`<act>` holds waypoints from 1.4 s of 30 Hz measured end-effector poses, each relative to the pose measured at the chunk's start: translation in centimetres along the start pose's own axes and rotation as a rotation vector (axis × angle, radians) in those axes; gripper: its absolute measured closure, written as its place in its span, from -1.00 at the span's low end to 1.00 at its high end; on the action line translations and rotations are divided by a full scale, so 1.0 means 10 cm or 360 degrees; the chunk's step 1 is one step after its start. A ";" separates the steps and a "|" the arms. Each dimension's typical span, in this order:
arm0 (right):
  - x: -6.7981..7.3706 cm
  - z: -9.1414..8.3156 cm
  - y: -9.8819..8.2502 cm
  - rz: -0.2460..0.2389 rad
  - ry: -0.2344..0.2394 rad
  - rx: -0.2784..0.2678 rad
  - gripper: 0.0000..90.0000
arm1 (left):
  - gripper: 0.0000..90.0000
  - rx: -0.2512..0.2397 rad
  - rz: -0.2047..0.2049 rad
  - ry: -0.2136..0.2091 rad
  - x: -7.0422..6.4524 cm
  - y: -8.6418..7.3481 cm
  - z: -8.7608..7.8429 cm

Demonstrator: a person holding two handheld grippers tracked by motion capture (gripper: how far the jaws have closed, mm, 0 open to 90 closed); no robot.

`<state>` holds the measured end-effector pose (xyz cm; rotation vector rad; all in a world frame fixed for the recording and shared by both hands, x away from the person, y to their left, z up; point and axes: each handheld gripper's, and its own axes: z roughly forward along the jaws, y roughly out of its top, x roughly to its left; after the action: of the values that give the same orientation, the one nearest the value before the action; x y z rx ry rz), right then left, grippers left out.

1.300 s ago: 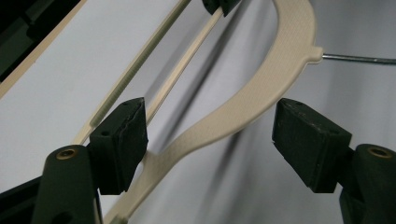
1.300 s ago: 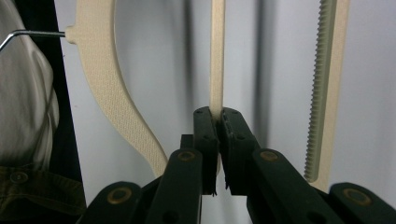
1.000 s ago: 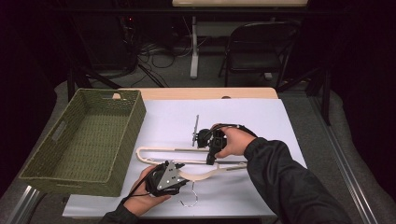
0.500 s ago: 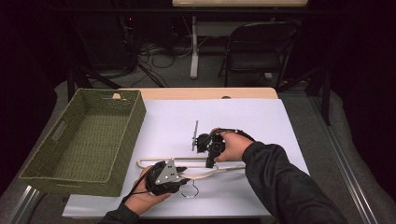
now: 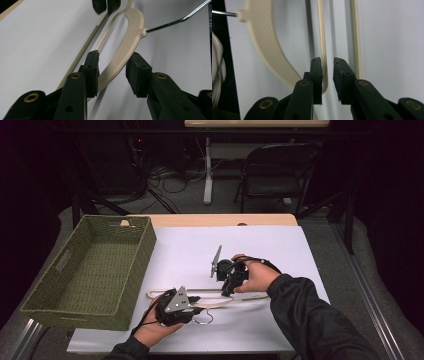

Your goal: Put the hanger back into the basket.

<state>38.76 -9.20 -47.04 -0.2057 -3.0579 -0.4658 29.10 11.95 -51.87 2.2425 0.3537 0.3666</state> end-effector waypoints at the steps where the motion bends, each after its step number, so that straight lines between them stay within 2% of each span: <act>1: 0.03 -0.06 -0.02 0.0002 -0.0017 -0.0016 0.70 | 0.41 0.0005 -0.0002 -0.0001 0.01 0.01 -0.01; 5: 0.19 -0.26 -0.11 -0.0033 -0.0079 -0.0066 0.59 | 0.42 0.0001 -0.0014 -0.0004 0.03 0.03 -0.01; 12: 0.36 -0.36 -0.19 -0.0072 -0.0078 -0.0095 0.53 | 0.43 0.0007 -0.0039 -0.0015 0.08 0.07 -0.02; 15: 0.39 -0.32 -0.20 -0.0086 -0.0080 -0.0083 0.51 | 0.43 0.0002 -0.0056 -0.0022 0.10 0.08 -0.03; 20: 0.39 -0.14 -0.16 -0.0115 -0.0094 -0.0075 0.44 | 0.43 -0.0004 -0.0074 -0.0027 0.12 0.09 -0.03; 21: 0.39 -0.07 -0.12 -0.0140 -0.0103 -0.0075 0.38 | 0.43 -0.0006 -0.0075 -0.0031 0.12 0.09 -0.03; 22: 0.39 -0.07 -0.12 -0.0140 -0.0103 -0.0075 0.38 | 0.43 -0.0005 -0.0076 -0.0032 0.12 0.09 -0.02; 25: 0.40 0.02 -0.03 -0.0188 -0.0136 -0.0083 0.44 | 0.44 -0.0011 -0.0085 -0.0029 0.14 0.10 -0.03; 28: 0.41 0.03 -0.01 -0.0199 -0.0136 -0.0096 0.48 | 0.43 -0.0015 -0.0094 -0.0027 0.15 0.11 -0.03; 29: 0.41 0.03 0.01 -0.0215 -0.0152 -0.0106 0.57 | 0.42 -0.0015 -0.0103 -0.0024 0.15 0.11 -0.03; 32: 0.42 0.02 0.02 -0.0232 -0.0166 -0.0107 0.61 | 0.25 -0.0008 -0.0117 0.0001 0.16 0.11 -0.04; 33: 0.42 0.01 0.02 -0.0245 -0.0172 -0.0103 0.63 | 0.25 -0.0013 -0.0129 0.0028 0.17 0.11 -0.06; 37: 0.43 -0.04 0.02 -0.0312 -0.0208 -0.0118 0.72 | 0.04 -0.0005 -0.0149 0.0077 0.22 0.11 -0.17; 40: 0.41 -0.12 0.01 -0.0351 -0.0232 -0.0156 0.82 | -0.04 0.0005 -0.0132 0.0108 0.25 0.10 -0.25; 42: 0.39 -0.18 0.01 -0.0328 -0.0230 -0.0173 0.85 | -0.04 0.0014 -0.0114 0.0118 0.27 0.11 -0.31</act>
<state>34.94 -9.16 -45.01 0.0774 -3.2132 -0.6561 30.58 14.35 -48.70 2.2222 0.4739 0.4120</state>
